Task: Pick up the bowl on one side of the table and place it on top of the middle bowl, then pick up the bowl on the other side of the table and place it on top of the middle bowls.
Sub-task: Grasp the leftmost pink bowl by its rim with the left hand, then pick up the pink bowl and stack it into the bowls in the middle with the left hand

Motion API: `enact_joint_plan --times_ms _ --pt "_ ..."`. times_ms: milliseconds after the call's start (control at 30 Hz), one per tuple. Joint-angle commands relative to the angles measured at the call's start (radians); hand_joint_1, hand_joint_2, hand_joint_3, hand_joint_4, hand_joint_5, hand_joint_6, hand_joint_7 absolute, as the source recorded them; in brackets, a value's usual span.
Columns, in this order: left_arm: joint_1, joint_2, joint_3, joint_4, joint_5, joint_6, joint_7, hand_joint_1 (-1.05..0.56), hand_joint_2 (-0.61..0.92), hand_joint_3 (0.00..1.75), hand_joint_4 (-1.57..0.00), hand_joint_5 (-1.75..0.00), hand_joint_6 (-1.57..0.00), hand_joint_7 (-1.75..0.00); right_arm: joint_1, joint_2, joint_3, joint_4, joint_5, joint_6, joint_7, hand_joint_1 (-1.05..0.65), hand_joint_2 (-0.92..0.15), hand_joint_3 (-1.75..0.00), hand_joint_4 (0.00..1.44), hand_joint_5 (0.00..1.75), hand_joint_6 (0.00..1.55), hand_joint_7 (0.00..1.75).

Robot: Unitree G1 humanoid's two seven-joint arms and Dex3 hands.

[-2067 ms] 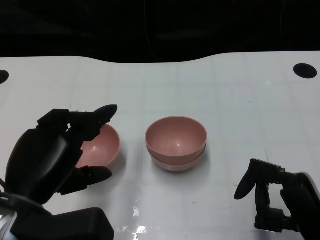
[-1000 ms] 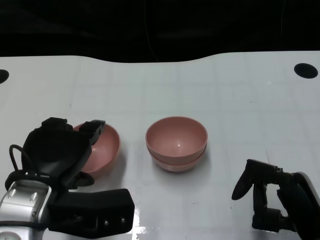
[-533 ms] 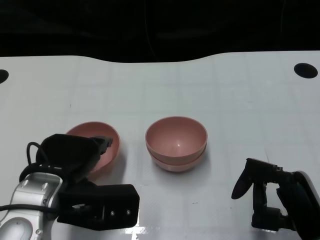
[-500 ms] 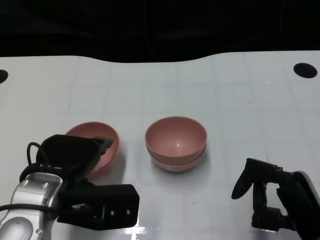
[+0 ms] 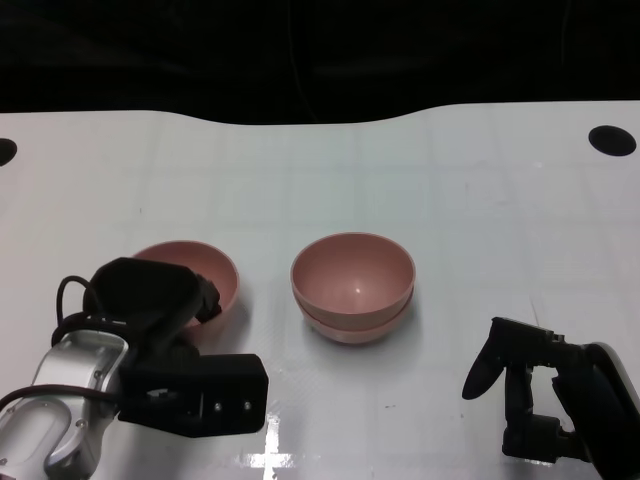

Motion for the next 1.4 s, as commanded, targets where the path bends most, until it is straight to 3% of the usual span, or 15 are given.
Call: enact_joint_plan --times_ms 33,67,167,200,233,267,333,567,733,833,967,1200,1400 --pt "-0.019 0.020 -0.001 0.044 -0.012 -0.037 0.094 -0.25 0.92 0.15 -0.87 -1.75 -1.02 -0.69 0.000 -0.005 -0.006 0.001 0.002 -0.003 -0.003 -0.03 -0.10 -1.74 0.96 1.75 0.84 1.49" --pt "-0.024 0.023 0.002 0.051 -0.014 -0.050 0.124 -0.25 0.92 0.16 -0.88 -1.75 -0.88 -0.94 0.000 -0.005 -0.006 0.001 0.001 -0.002 -0.002 -0.03 -0.11 -1.74 0.96 1.75 0.84 1.49" --pt "-0.032 0.027 0.003 0.065 -0.016 -0.067 0.166 -0.27 0.92 0.15 -0.87 -1.75 -0.87 -0.84 0.000 -0.006 -0.005 0.000 -0.001 -0.002 -0.002 -0.04 -0.11 -1.73 0.96 1.75 0.85 1.48" --pt "-0.033 0.028 0.007 0.064 -0.020 -0.079 0.189 -0.27 0.91 0.17 -0.87 -1.75 -0.85 -0.93 -0.001 -0.006 -0.005 0.002 0.001 -0.005 -0.001 -0.04 -0.11 -1.73 0.96 1.75 0.85 1.48" --pt "-0.035 0.029 0.011 0.065 -0.024 -0.097 0.226 -0.26 0.88 0.26 -0.87 -1.75 -0.75 -1.22 -0.002 -0.006 -0.005 0.004 0.003 -0.007 -0.001 -0.04 -0.11 -1.73 0.96 1.75 0.85 1.48" --pt "-0.037 0.029 0.015 0.066 -0.027 -0.114 0.265 -0.26 0.81 0.41 -0.87 -1.75 -0.73 -1.32 -0.002 -0.006 -0.005 0.004 0.004 -0.006 -0.001 -0.04 -0.11 -1.73 0.96 1.75 0.85 1.48" --pt "-0.041 0.028 0.020 0.072 -0.034 -0.143 0.335 -0.26 0.70 0.60 -0.85 -1.75 -0.77 -1.24 -0.002 -0.005 -0.005 0.006 0.003 -0.007 -0.003 -0.04 -0.11 -1.73 0.96 1.75 0.84 1.48" --pt "-0.058 0.038 0.018 0.041 -0.034 -0.201 0.440 -0.26 0.62 0.80 -0.86 -1.75 -0.86 -1.10 -0.002 -0.001 -0.004 0.004 -0.001 -0.003 -0.006 -0.03 -0.10 -1.73 0.96 1.75 0.84 1.47" --pt "-0.072 0.026 0.023 0.002 -0.047 -0.228 0.455 -0.22 0.55 0.92 -0.86 -1.75 -0.77 -1.43 -0.002 -0.002 -0.004 0.006 0.002 -0.003 -0.002 -0.03 -0.10 -1.74 0.96 1.75 0.84 1.47" --pt "-0.093 0.011 0.021 -0.022 -0.071 -0.261 0.441 -0.23 0.54 0.97 -0.85 -1.75 -0.75 -1.47 -0.004 -0.003 -0.003 0.008 0.004 -0.007 0.000 -0.03 -0.10 -1.74 0.96 1.75 0.84 1.47" --pt "-0.130 -0.014 0.009 -0.016 -0.101 -0.297 0.421 -0.24 0.56 0.89 -0.85 -1.75 -0.87 -1.16 -0.004 -0.002 -0.001 0.008 0.005 0.002 0.006 -0.04 -0.10 -1.74 0.96 1.75 0.85 1.48" --pt "-0.203 -0.065 -0.029 0.067 -0.128 -0.363 0.390 -0.21 0.50 0.95 -0.86 -1.75 -0.86 -1.25 -0.002 0.002 0.004 0.008 0.003 0.009 0.008 -0.05 -0.11 -1.72 0.96 1.75 0.85 1.50" --pt "-0.248 -0.081 -0.055 0.124 -0.195 -0.420 0.241 -0.23 0.54 1.02 -0.84 -1.75 -0.85 -1.34 -0.001 0.007 0.006 0.005 -0.005 0.010 0.005 -0.03 -0.12 -1.70 0.95 1.75 0.84 1.50"
